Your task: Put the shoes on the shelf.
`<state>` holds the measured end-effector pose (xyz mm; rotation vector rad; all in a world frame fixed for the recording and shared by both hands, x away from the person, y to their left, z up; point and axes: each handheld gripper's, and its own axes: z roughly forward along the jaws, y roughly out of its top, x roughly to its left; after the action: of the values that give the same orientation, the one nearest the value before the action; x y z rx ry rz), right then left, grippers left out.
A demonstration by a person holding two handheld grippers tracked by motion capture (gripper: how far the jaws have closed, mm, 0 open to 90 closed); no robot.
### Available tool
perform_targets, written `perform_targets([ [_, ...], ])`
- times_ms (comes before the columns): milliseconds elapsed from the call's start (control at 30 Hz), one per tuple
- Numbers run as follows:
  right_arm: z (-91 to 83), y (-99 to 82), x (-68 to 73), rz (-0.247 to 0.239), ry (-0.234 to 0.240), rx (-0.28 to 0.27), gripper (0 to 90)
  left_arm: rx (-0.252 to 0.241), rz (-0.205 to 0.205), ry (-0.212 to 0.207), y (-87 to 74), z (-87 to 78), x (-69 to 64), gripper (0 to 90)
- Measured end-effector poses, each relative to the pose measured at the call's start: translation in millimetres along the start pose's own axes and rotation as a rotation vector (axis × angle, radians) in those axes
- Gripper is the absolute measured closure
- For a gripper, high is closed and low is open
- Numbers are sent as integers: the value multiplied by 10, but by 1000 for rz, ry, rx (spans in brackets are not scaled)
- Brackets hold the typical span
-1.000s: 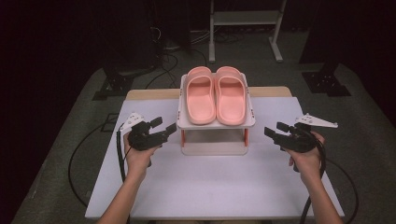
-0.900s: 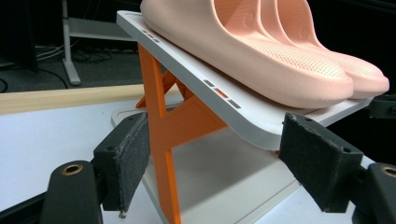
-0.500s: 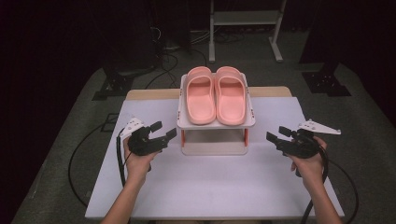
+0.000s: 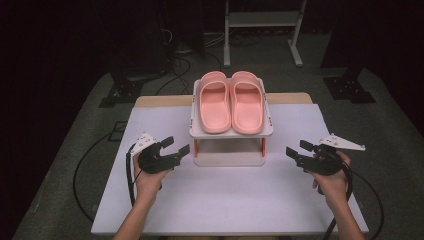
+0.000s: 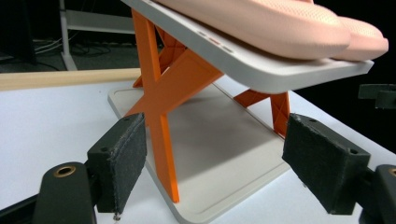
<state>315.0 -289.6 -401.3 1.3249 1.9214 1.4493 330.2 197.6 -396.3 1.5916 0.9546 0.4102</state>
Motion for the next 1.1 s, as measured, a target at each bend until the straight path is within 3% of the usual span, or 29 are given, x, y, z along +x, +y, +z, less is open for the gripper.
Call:
perform_targets([
  [600, -76, -220, -35, -3, 4, 18, 296, -1, 8, 5, -139, -95, -2, 203],
  [1100, -161, -466, -18, -1, 14, 13, 289, 0, -23, 6, -398, -197, -24, 191],
])
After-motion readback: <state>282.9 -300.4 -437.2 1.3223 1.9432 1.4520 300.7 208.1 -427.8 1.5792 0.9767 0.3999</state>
